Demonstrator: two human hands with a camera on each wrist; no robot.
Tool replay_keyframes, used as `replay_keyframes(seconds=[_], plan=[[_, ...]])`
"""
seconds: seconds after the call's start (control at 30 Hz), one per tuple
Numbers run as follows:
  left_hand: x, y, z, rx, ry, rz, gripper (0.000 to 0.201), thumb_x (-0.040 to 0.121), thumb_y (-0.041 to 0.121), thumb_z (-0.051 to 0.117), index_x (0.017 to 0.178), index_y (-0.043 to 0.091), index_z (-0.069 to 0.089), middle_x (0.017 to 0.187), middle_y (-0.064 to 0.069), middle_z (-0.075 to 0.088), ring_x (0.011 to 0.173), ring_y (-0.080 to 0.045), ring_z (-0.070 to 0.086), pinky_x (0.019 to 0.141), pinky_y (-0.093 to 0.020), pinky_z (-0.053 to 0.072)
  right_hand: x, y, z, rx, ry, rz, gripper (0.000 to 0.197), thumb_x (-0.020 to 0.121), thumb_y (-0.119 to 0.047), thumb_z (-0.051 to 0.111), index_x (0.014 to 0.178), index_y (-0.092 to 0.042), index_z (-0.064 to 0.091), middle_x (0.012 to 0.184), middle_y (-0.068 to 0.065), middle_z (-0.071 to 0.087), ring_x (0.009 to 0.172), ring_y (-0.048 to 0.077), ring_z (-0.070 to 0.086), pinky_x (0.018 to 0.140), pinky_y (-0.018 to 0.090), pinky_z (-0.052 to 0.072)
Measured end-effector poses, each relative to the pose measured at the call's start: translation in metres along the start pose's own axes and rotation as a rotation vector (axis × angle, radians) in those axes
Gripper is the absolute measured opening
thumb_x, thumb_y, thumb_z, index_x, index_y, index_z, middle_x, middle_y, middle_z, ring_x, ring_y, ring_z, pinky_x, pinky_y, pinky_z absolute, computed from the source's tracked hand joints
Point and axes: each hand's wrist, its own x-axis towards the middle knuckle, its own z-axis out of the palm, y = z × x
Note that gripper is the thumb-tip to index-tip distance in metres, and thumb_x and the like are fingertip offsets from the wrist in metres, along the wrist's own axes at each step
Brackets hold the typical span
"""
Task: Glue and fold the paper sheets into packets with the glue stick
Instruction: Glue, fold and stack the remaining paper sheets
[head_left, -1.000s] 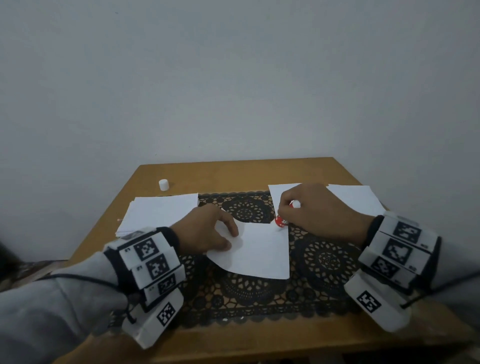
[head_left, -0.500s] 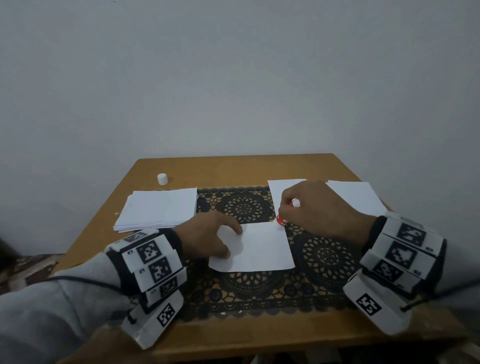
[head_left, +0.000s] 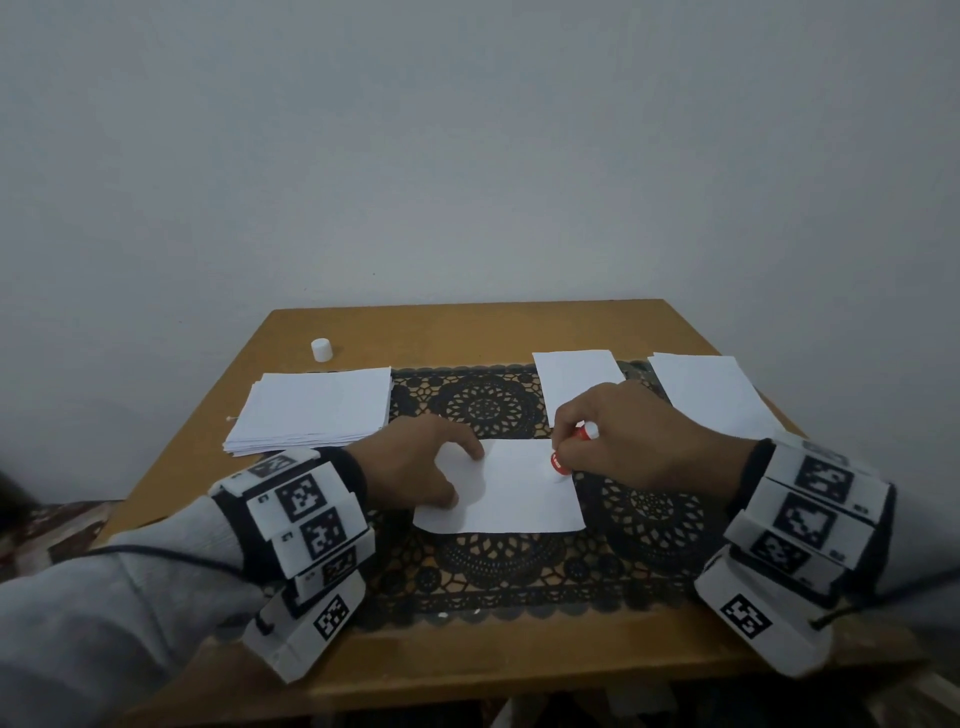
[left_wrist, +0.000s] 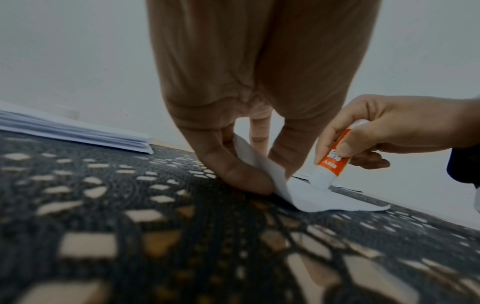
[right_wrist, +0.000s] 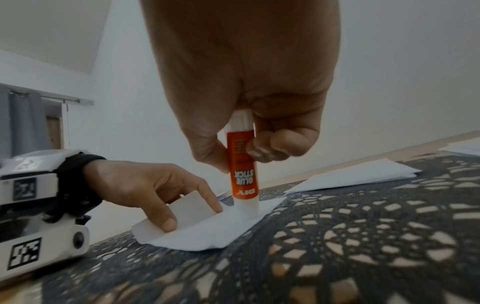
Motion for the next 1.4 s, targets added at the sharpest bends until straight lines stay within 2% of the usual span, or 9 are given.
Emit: replay_keyframes(seconds=[0.33, 0.5, 0.63, 0.77, 0.83, 0.93, 1.03, 1.17, 1.4], plan=[[-0.004, 0.006, -0.004, 0.065, -0.033, 0.009, 0.048, 0.083, 0.022, 0.069, 0.127, 0.031, 0.054, 0.142, 0.003, 0.045, 0.124, -0.019, 0.044, 0.098, -0.027, 0.037, -0.016, -0.002, -0.011, -0.004, -0.207, -0.062, 0.015, 0.088, -0.027, 0.063, 0.089, -0.022, 0.077, 0.085, -0.016, 0.072, 0.084, 0.004, 0.064, 0.083, 0.031, 0.055], [-0.003, 0.008, -0.005, 0.179, -0.016, 0.001, 0.049, 0.082, 0.033, 0.071, 0.128, 0.04, 0.053, 0.127, -0.003, 0.04, 0.117, -0.022, 0.038, 0.1, -0.034, 0.037, -0.017, 0.014, -0.049, 0.108, -0.234, -0.073, 0.015, 0.094, -0.021, 0.061, 0.102, -0.018, 0.073, 0.071, -0.003, 0.071, 0.06, 0.006, 0.062, 0.061, 0.025, 0.051], [-0.004, 0.013, -0.002, 0.33, 0.07, 0.013, 0.049, 0.08, 0.039, 0.07, 0.126, 0.044, 0.054, 0.129, -0.002, 0.031, 0.123, -0.027, 0.023, 0.104, -0.042, 0.031, -0.015, 0.021, -0.061, 0.49, -0.083, -0.042, 0.02, 0.096, -0.011, 0.054, 0.111, -0.012, 0.068, 0.086, 0.007, 0.071, 0.079, 0.014, 0.066, 0.07, 0.025, 0.056], [-0.005, 0.016, 0.0, 0.365, 0.048, 0.057, 0.048, 0.086, 0.033, 0.064, 0.132, 0.038, 0.051, 0.125, -0.002, 0.038, 0.12, -0.025, 0.027, 0.1, -0.04, 0.033, 0.001, 0.017, -0.046, 0.967, 0.096, 0.149, 0.022, 0.102, -0.015, 0.043, 0.103, 0.002, 0.056, 0.089, 0.014, 0.066, 0.096, 0.034, 0.068, 0.087, 0.042, 0.054], [-0.005, 0.015, 0.001, 0.344, 0.029, 0.079, 0.047, 0.088, 0.029, 0.063, 0.133, 0.033, 0.051, 0.123, 0.0, 0.043, 0.117, -0.023, 0.032, 0.099, -0.038, 0.037, 0.009, 0.011, -0.037, 1.074, 0.094, 0.185, 0.018, 0.104, -0.02, 0.039, 0.101, -0.004, 0.048, 0.091, 0.021, 0.069, 0.094, 0.041, 0.069, 0.089, 0.049, 0.052], [-0.005, 0.013, -0.001, 0.264, 0.029, 0.119, 0.044, 0.087, 0.024, 0.066, 0.129, 0.027, 0.055, 0.119, 0.002, 0.05, 0.107, -0.017, 0.043, 0.092, -0.029, 0.042, 0.026, 0.005, -0.027, 1.005, 0.115, 0.167, 0.016, 0.103, -0.022, 0.043, 0.095, -0.008, 0.046, 0.097, 0.023, 0.072, 0.095, 0.038, 0.07, 0.089, 0.047, 0.052], [-0.006, 0.012, -0.004, 0.223, 0.04, 0.141, 0.037, 0.084, 0.023, 0.069, 0.12, 0.024, 0.061, 0.112, 0.002, 0.055, 0.094, -0.014, 0.049, 0.081, -0.025, 0.044, 0.054, 0.008, -0.02, 0.748, 0.229, 0.16, 0.016, 0.094, -0.022, 0.062, 0.102, -0.009, 0.058, 0.094, 0.007, 0.07, 0.09, 0.027, 0.068, 0.079, 0.036, 0.053], [-0.003, 0.012, -0.004, 0.274, 0.043, 0.171, 0.029, 0.084, 0.024, 0.069, 0.113, 0.024, 0.065, 0.112, 0.002, 0.055, 0.102, -0.017, 0.051, 0.084, -0.028, 0.045, 0.104, 0.019, -0.016, 0.43, 0.449, 0.169, 0.027, 0.077, -0.022, 0.081, 0.097, -0.01, 0.066, 0.09, 0.003, 0.07, 0.084, 0.021, 0.068, 0.077, 0.036, 0.055], [0.003, 0.009, -0.006, 0.246, 0.028, 0.215, 0.027, 0.085, 0.019, 0.067, 0.112, 0.02, 0.067, 0.111, 0.001, 0.054, 0.096, -0.014, 0.046, 0.077, -0.021, 0.036, 0.171, 0.029, 0.0, 0.131, 0.334, 0.247, 0.038, 0.073, -0.022, 0.082, 0.106, -0.011, 0.066, 0.103, 0.005, 0.067, 0.089, 0.02, 0.06, 0.076, 0.031, 0.045]])
